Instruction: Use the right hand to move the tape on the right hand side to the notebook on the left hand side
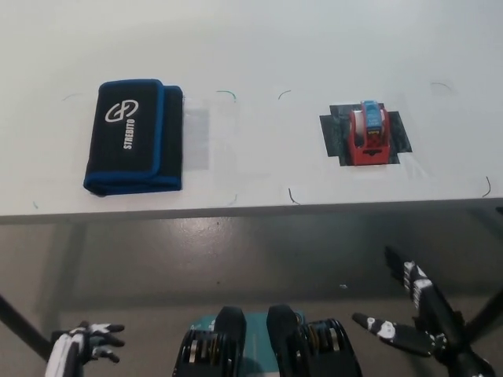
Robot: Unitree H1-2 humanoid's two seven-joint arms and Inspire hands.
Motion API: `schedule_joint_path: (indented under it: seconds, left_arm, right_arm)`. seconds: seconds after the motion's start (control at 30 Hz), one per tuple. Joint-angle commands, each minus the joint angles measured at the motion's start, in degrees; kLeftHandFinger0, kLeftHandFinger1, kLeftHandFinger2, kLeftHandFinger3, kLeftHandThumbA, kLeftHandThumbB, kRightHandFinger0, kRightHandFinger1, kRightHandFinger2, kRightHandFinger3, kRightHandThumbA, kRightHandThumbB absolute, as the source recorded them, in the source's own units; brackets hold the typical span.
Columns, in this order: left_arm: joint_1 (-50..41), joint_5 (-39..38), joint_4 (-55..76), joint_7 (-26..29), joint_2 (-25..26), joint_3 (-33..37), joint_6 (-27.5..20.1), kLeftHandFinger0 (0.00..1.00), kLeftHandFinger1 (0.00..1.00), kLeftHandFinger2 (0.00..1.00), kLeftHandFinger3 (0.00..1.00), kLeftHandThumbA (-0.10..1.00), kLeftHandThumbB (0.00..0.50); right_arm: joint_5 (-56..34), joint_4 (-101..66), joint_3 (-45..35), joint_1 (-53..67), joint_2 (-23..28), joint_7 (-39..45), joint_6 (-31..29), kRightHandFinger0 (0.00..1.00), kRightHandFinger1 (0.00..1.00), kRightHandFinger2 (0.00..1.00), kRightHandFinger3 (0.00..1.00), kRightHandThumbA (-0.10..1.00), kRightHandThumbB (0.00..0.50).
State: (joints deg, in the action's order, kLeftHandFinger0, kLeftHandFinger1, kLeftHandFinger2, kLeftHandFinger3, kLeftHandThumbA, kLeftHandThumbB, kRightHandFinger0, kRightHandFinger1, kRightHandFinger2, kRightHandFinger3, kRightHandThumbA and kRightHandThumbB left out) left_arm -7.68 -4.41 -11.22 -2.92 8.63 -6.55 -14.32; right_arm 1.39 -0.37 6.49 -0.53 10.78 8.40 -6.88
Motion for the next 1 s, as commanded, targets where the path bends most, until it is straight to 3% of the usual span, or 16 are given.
schedule_joint_path:
  seconds: [0.0,0.07,0.1,0.13,0.2,0.23,0.3,0.47,0.77,0.97]
  left_arm:
    - [-0.47,-3.22,2.54,-1.60,-0.03,-0.49,-1.82,0.43,0.48,0.55,0.80,0.99,0.341]
    - [-0.53,-3.12,2.90,-1.61,0.04,-0.35,-1.51,0.43,0.48,0.56,0.81,1.00,0.363]
    - [-0.06,-3.14,2.61,-1.69,0.14,-0.32,-1.46,0.43,0.48,0.56,0.81,1.00,0.363]
    - [-0.42,-3.28,3.31,-1.64,0.01,-0.32,-0.78,0.43,0.48,0.56,0.80,1.00,0.378]
    - [-0.65,-3.31,3.68,-1.59,-0.04,-0.31,-0.64,0.44,0.48,0.56,0.81,1.00,0.362]
    - [-0.68,-3.29,3.72,-1.63,-0.02,-0.30,-0.66,0.43,0.48,0.56,0.81,1.00,0.374]
    - [-0.50,-2.85,3.67,-1.46,-0.09,-0.23,-0.22,0.43,0.48,0.56,0.80,1.00,0.390]
    - [-1.08,-1.61,3.47,-1.79,0.02,0.71,-0.41,0.44,0.50,0.58,0.80,1.00,0.405]
    - [-0.64,-0.22,3.61,-1.75,-0.19,2.33,-0.22,0.46,0.51,0.55,0.80,1.00,0.384]
    - [-0.29,0.03,2.81,-1.74,-0.26,2.82,-0.66,0.46,0.50,0.56,0.81,1.00,0.374]
  right_arm:
    - [-1.09,-6.74,-0.51,-4.15,0.29,1.18,-1.02,1.00,1.00,1.00,1.00,1.00,0.178]
    - [-1.19,-7.91,-1.20,-6.41,0.81,1.12,-1.18,1.00,1.00,1.00,1.00,1.00,0.128]
    - [-1.19,-8.03,-1.39,-7.03,0.95,1.07,-1.15,1.00,1.00,1.00,1.00,1.00,0.127]
    - [-1.89,-8.75,-2.54,-10.25,2.01,1.20,0.40,1.00,1.00,1.00,1.00,1.00,0.173]
    - [-2.21,-8.65,-3.55,-12.88,3.25,1.60,0.81,1.00,1.00,1.00,1.00,1.00,0.170]
    - [-1.83,-8.68,-3.78,-13.46,3.51,1.54,1.28,1.00,1.00,1.00,1.00,1.00,0.187]
    - [-1.71,-7.28,-5.04,-17.22,5.20,1.69,2.19,1.00,1.00,1.00,1.00,1.00,0.168]
    - [-1.03,-2.51,-6.00,-20.53,7.31,1.89,2.09,1.00,1.00,1.00,1.00,1.00,0.284]
    - [1.32,17.72,-6.64,-27.44,7.82,-0.84,-4.32,1.00,1.00,1.00,1.00,1.00,0.264]
    - [-0.35,29.92,-8.42,-33.34,6.58,-2.34,-3.11,1.00,1.00,1.00,1.00,1.00,0.328]
